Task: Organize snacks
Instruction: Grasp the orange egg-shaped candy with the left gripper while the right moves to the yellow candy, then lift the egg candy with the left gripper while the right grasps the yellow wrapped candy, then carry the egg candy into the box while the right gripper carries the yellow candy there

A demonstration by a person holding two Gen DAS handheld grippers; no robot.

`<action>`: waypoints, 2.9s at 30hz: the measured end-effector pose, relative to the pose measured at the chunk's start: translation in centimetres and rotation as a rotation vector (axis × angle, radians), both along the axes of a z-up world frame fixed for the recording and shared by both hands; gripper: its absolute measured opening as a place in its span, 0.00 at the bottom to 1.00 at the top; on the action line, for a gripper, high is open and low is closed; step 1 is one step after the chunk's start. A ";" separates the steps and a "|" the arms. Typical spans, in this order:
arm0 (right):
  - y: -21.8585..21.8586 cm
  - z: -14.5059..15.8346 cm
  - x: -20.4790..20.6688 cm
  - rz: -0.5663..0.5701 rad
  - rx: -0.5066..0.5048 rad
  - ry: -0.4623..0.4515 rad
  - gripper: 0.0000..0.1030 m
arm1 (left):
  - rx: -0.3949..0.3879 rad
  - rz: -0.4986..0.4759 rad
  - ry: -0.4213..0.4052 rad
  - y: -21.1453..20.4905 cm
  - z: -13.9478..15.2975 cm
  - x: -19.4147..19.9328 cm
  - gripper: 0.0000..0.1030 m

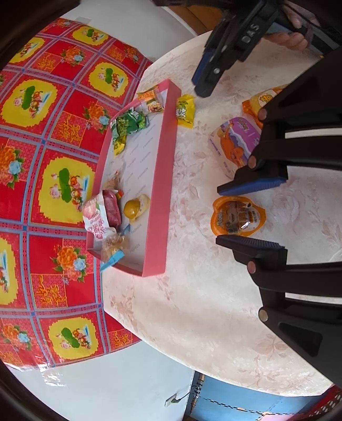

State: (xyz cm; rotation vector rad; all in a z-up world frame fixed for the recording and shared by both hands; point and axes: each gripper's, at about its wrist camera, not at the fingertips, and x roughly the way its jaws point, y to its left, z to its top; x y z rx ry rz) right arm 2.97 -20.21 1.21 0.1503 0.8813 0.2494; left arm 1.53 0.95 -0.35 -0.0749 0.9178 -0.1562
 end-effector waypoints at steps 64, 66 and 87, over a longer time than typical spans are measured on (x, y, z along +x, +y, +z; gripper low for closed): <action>0.4 2.3 -1.1 -0.038 -0.028 -0.036 0.22 | -0.034 -0.039 -0.070 -0.3 3.0 -1.0 0.22; 0.6 2.8 -1.2 -0.030 -0.032 -0.051 0.22 | -0.049 -0.041 -0.084 -0.2 3.8 -0.8 0.22; 2.2 4.1 2.6 0.020 -0.036 -0.090 0.22 | -0.018 -0.052 -0.122 -1.3 6.0 6.0 0.22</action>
